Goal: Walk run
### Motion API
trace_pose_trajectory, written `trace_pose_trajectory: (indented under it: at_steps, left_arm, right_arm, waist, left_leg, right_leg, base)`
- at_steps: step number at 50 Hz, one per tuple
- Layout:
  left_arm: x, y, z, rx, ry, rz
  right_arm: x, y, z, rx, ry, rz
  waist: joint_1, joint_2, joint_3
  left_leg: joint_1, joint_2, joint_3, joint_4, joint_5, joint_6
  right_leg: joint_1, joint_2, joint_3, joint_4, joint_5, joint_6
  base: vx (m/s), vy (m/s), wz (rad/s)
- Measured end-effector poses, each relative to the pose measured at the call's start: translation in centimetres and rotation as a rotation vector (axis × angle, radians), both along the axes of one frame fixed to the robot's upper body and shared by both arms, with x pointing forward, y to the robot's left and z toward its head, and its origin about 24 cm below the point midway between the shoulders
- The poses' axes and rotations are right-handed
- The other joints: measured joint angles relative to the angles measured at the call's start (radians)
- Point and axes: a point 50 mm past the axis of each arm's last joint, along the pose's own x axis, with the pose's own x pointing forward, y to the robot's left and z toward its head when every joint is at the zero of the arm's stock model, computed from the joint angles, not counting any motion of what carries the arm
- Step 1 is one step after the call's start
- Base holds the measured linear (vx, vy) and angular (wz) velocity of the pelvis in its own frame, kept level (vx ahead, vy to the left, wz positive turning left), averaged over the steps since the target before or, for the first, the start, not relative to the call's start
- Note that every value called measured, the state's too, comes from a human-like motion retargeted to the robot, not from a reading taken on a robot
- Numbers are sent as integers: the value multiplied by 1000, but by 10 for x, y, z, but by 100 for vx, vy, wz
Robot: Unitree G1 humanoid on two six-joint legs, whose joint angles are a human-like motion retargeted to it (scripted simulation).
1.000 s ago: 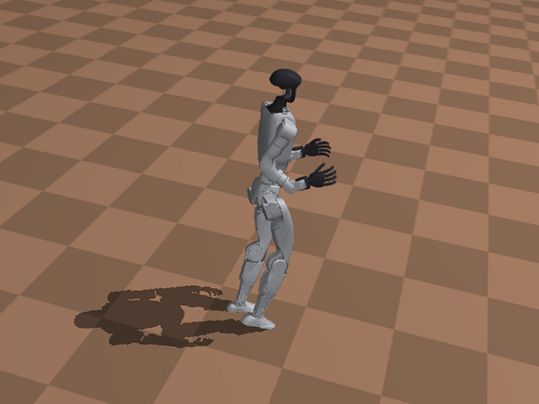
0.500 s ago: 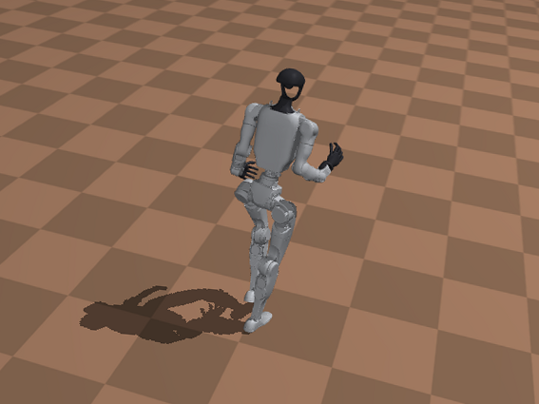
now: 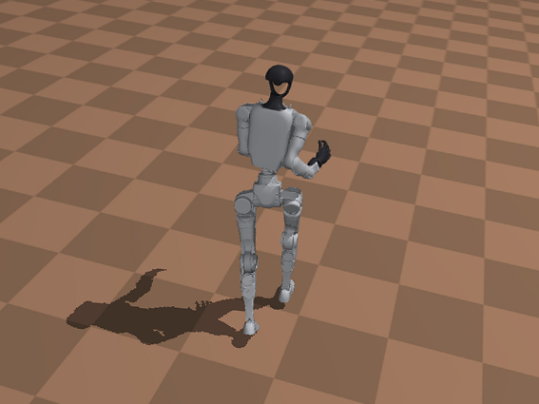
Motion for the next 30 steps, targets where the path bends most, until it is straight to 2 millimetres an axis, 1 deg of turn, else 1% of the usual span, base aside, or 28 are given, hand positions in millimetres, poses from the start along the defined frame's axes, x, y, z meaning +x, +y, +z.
trace_pose_trajectory:
  at_steps: [1, 2, 3, 4, 5, 6, 7, 8, 9, 10, 12, 13, 15, 17, 18, 20, 22, 23, 24, 25, 26, 27, 28, 29, 30]
  left_arm:
    - [-4, 1, -4, 5, 18, -4]
    - [-8, 1, -8, 14, 37, -11]
    - [-12, 2, -13, 32, 60, -25]
    - [-17, 3, -18, 62, 85, -44]
    - [-22, 4, -24, 98, 111, -68]
    - [-31, 5, -34, 148, 151, -86]
    - [-42, 8, -46, 201, 203, -101]
    - [-59, 13, -63, 262, 278, -110]
    - [-72, 15, -76, 306, 341, -120]
    - [-84, 14, -89, 341, 397, -133]
    - [-108, 14, -107, 322, 502, -111]
    - [-121, 14, -114, 303, 552, -90]
    - [-143, 18, -122, 263, 628, -25]
    - [-159, 26, -126, 223, 666, 77]
    - [-165, 30, -127, 204, 679, 125]
    - [-170, 35, -128, 180, 692, 189]
    - [-164, 39, -125, 172, 672, 218]
    - [-158, 41, -122, 177, 648, 226]
    - [-150, 43, -118, 186, 618, 230]
    - [-141, 44, -112, 196, 585, 232]
    - [-131, 46, -107, 208, 548, 234]
    - [-122, 46, -101, 215, 515, 229]
    - [-116, 42, -98, 214, 490, 212]
    - [-103, 43, -91, 201, 440, 214]
    - [-85, 47, -81, 179, 376, 225]
  right_arm:
    - [0, -2, 0, 0, 2, -5]
    - [1, -4, 0, -1, 1, -9]
    - [3, -5, 2, -5, -6, -11]
    - [4, -7, 5, -13, -21, -14]
    - [6, -9, 9, -23, -39, -18]
    - [6, -9, 13, -29, -53, -17]
    - [6, -8, 17, -30, -64, -15]
    - [5, -6, 18, -22, -70, -7]
    - [8, -11, 23, -23, -101, -12]
    - [14, -19, 30, -29, -145, -24]
    - [28, -21, 38, -34, -196, 19]
    - [34, -21, 42, -42, -216, 40]
    - [39, -24, 49, -73, -246, 52]
    - [45, -24, 53, -104, -256, 70]
    - [47, -24, 53, -109, -251, 80]
    - [47, -23, 47, -92, -221, 75]
    - [44, -21, 39, -52, -192, 61]
    - [42, -20, 35, -32, -184, 53]
    - [41, -18, 33, -19, -179, 43]
    - [39, -18, 31, -8, -176, 33]
    - [38, -16, 30, -6, -171, 31]
    - [35, -14, 27, -3, -157, 26]
    - [27, -13, 21, -1, -125, 16]
    - [25, -9, 17, 20, -112, 19]
    - [25, -4, 14, 49, -108, 29]
  waist:
    - [-7, 3, -3]
    - [-8, 3, -5]
    - [3, -2, -4]
    - [13, -15, 4]
    - [22, -33, 14]
    - [60, -38, 8]
    - [90, -37, 6]
    - [105, -22, 11]
    - [120, -28, 15]
    - [134, -43, 18]
    - [190, -107, 4]
    - [223, -119, 0]
    - [261, -129, 8]
    - [314, -163, 17]
    - [351, -186, 19]
    - [383, -207, 22]
    - [429, -235, 35]
    - [438, -237, 41]
    - [424, -243, 56]
    - [398, -251, 75]
    - [330, -277, 79]
    - [280, -287, 80]
    - [263, -264, 72]
    - [232, -219, 63]
    - [194, -163, 52]
  left_leg:
    - [42, 3, 24, -15, 99, -39]
    - [79, 2, 42, -22, 194, -83]
    - [108, -6, 51, -13, 282, -135]
    - [127, -31, 28, 21, 360, -194]
    - [140, -66, -11, 68, 434, -257]
    - [93, -59, 38, 219, 452, -272]
    - [50, -47, 62, 371, 464, -282]
    - [13, -28, 33, 526, 464, -282]
    - [-56, -39, -11, 660, 443, -282]
    - [-141, -64, -63, 784, 411, -282]
    - [-268, -40, 40, 868, 324, -204]
    - [-326, -28, 67, 864, 251, -152]
    - [-443, -19, 74, 817, 87, -50]
    - [-539, -10, 129, 674, -9, 30]
    - [-568, -7, 175, 563, -32, 77]
    - [-575, -24, 231, 292, -100, 158]
    - [-555, -61, 196, 69, -153, 133]
    - [-536, -61, 186, 4, -163, 99]
    - [-507, -64, 193, -12, -80, 132]
    - [-473, -69, 210, -4, 50, 200]
    - [-445, -114, 227, 80, -141, 225]
    - [-428, -151, 194, 164, -280, 235]
    - [-433, -175, 62, 247, -314, 217]
    - [-433, -140, -2, 303, -350, 197]
    - [-432, -75, -31, 346, -387, 175]
  right_leg:
    - [5, -2, 27, -91, -45, 44]
    - [14, -11, 35, -167, -82, 75]
    - [32, -32, 3, -213, -105, 81]
    - [53, -49, -15, -224, -35, 43]
    - [76, -64, -25, -219, 81, -18]
    - [93, -52, -67, -154, -4, -102]
    - [112, -13, -42, -88, -89, -157]
    - [136, 76, 115, -21, -172, -156]
    - [150, 65, 118, 26, -220, -152]
    - [160, 4, 44, 63, -250, -146]
    - [254, 11, 96, 27, -291, -166]
    - [298, 26, 121, 2, -294, -173]
    - [385, 31, 123, -59, -256, -175]
    - [490, 28, 121, -170, -117, -157]
    - [546, 27, 106, -225, -22, -147]
    - [643, 42, 102, -297, 190, -100]
    - [720, 10, 34, -312, 386, -26]
    - [747, 16, 51, -292, 460, 15]
    - [750, 16, 67, -200, 500, 60]
    - [740, 14, 83, -74, 523, 107]
    - [687, 8, 61, 112, 523, 134]
    - [648, 19, 44, 259, 523, 149]
    - [638, 66, 37, 328, 523, 138]
    - [592, 121, 24, 372, 503, 118]
    - [527, 181, 8, 404, 473, 95]
  base:
    - [149, -30, 37]
    - [107, -11, -11]
    - [108, -13, -27]
    - [133, -25, -29]
    - [166, -38, -52]
    - [178, -44, -74]
    - [191, -62, -75]
    - [199, -74, -7]
    - [191, -73, 64]
    - [159, -51, 37]
    - [118, -32, -66]
    - [107, -16, -91]
    - [162, -17, -39]
    - [176, -25, -58]
    - [149, -25, -73]
    - [170, -28, -35]
    - [139, -33, -54]
    - [115, -35, -13]
    - [144, -36, 54]
    - [185, -43, 169]
    - [197, -47, 218]
    - [208, -39, 198]
    - [194, -30, 111]
    - [155, -28, 43]
    - [148, -47, 15]
